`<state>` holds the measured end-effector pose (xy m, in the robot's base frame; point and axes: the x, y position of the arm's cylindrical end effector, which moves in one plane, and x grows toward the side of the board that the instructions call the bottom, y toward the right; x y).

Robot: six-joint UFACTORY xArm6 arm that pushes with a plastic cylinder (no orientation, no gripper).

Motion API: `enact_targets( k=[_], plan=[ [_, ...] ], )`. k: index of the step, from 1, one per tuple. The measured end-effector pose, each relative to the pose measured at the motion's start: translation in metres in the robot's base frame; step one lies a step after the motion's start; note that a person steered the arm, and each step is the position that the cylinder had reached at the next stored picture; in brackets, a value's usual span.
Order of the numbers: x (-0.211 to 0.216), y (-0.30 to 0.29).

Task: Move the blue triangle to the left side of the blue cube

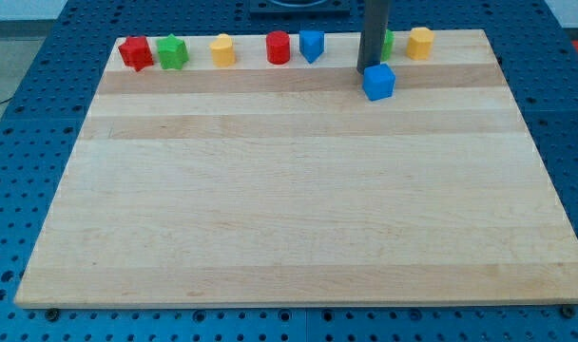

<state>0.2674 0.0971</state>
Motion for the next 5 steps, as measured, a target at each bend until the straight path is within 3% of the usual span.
enact_targets(
  k=[2,5],
  plan=[
    [-0.074,-0.045],
    [-0.071,-0.122]
  ],
)
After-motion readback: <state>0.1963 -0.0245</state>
